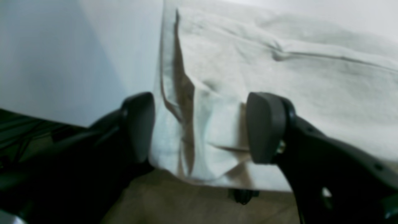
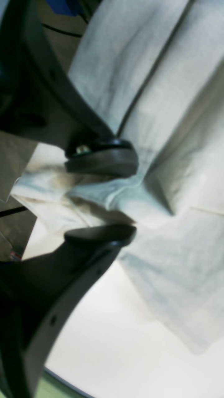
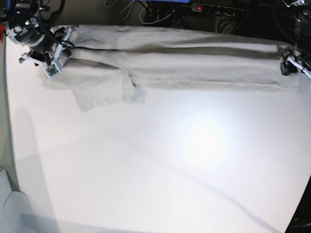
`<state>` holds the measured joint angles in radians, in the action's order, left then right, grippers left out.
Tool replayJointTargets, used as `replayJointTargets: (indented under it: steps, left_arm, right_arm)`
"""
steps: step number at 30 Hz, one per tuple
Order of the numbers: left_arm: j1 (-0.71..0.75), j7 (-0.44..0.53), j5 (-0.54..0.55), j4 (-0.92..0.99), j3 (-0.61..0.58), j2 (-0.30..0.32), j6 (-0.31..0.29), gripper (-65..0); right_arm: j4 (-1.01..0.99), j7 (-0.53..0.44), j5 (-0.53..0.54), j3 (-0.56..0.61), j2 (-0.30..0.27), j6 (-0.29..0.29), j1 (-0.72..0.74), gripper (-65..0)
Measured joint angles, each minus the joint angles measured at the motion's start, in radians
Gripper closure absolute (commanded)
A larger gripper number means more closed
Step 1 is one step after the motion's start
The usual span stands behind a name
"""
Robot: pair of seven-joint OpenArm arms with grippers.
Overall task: Layout the t-shirt on the table in an organized manner, then fold the t-shirt properly
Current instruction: 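Lower the folded edge with both grippers and press it flat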
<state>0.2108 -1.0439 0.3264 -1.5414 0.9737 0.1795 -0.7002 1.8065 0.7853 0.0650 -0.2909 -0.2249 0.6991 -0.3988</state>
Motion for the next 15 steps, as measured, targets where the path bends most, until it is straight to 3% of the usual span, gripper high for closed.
replayJointTargets:
  steps: [4, 8, 15]
  left_arm:
    - [0.000, 0.000, -0.009, 0.001, -0.003, 0.000, 0.000, -45.2]
    - [-0.016, 0.008, -0.106, 0.058, -0.005, -0.002, 0.000, -45.4]
    - [-0.075, 0.044, -0.128, 0.128, -0.004, 0.005, 0.000, -45.4]
  right_arm:
    - [0.002, 0.000, 0.001, -0.001, 0.000, 0.000, 0.000, -27.3]
    - [0.002, 0.001, 0.000, -0.002, -0.003, 0.000, 0.005, -27.4]
    - [-0.021, 0.007, 0.000, -0.002, -0.002, 0.000, 0.049, -27.4]
